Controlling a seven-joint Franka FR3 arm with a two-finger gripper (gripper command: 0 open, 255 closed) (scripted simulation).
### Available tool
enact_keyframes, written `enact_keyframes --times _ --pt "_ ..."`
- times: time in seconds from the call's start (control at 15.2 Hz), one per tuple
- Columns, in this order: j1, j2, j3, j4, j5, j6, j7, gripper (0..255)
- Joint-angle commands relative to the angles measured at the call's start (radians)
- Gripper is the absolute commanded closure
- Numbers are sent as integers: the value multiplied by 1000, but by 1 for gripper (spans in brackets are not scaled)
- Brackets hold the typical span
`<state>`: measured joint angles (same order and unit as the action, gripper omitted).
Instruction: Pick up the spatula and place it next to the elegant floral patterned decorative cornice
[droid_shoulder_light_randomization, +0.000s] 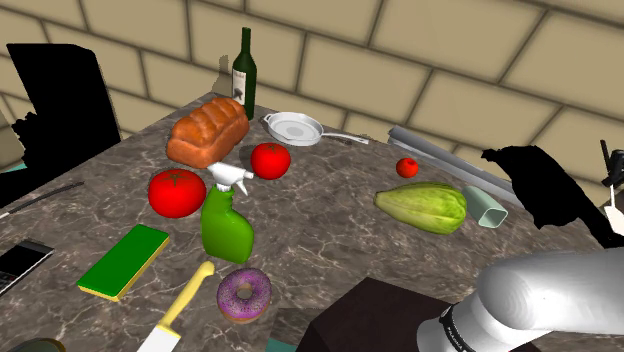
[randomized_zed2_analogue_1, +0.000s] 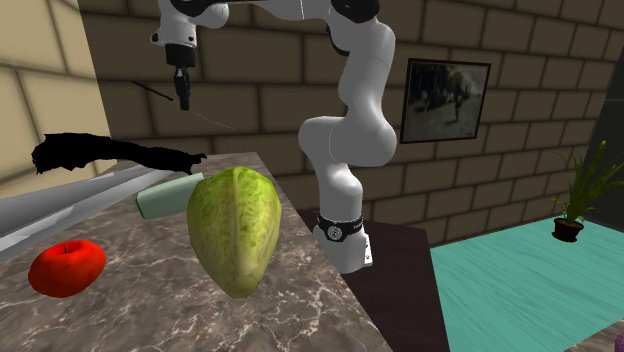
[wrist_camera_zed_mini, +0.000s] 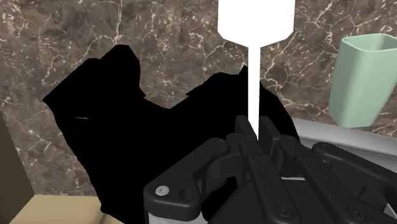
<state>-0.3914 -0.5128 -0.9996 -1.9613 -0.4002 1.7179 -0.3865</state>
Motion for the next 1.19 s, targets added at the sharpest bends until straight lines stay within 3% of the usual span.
enact_keyframes --times 0.0,0.13,1.12 --pt "46 52 -86 59 23 8 -58 255" --pt "95 94 -169 109 46 13 -105 255" --pt "102 89 -240 -76 14 206 -91 255"
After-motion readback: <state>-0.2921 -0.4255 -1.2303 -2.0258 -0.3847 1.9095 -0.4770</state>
